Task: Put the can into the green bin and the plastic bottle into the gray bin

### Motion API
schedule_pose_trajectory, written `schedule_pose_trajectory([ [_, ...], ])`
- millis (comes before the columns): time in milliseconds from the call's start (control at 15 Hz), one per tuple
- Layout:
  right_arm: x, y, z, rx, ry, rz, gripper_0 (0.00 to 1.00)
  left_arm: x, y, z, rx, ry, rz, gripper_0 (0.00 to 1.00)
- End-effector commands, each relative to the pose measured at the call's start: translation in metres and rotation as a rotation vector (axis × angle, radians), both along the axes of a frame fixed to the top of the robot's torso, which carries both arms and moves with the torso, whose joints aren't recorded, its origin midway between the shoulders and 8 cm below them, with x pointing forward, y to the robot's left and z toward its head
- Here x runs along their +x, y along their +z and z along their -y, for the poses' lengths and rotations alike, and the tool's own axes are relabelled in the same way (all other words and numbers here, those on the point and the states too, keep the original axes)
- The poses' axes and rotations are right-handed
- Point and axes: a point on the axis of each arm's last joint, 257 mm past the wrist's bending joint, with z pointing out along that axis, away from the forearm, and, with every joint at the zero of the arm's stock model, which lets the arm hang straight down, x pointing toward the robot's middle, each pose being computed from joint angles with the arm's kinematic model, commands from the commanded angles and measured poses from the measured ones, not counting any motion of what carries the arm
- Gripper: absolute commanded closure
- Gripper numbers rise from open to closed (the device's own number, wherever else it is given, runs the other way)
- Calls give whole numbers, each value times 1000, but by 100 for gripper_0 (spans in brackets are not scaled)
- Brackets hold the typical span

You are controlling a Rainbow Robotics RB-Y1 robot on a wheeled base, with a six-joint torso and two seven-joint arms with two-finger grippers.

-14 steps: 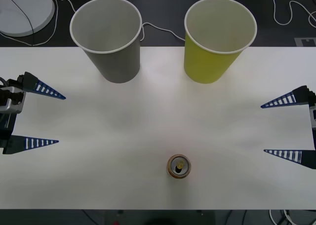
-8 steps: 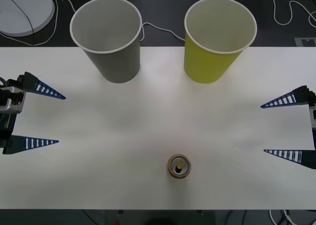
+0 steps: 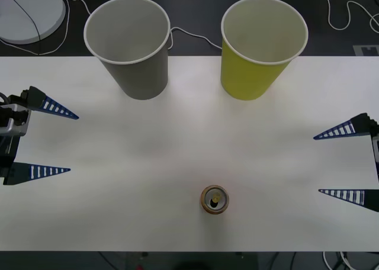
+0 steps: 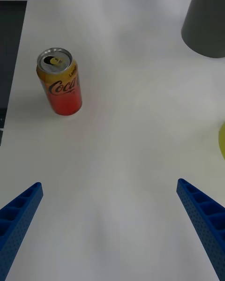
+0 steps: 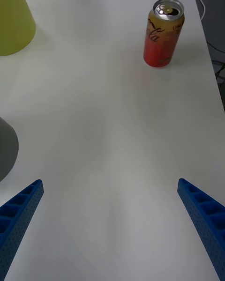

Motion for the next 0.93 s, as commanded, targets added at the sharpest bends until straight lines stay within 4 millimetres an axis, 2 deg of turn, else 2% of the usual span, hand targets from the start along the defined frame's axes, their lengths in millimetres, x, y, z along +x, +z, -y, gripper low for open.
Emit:
schedule_pose_trajectory([
  [67,-2,-14,0,30,39,11,0,0,0,0,0,0,0,0],
  [800,-13,-70,-20,293,105,47,0,0,0,0,0,0,0,0],
  [933,-10,-79,-23,322,105,69,0,0,0,0,0,0,0,0],
])
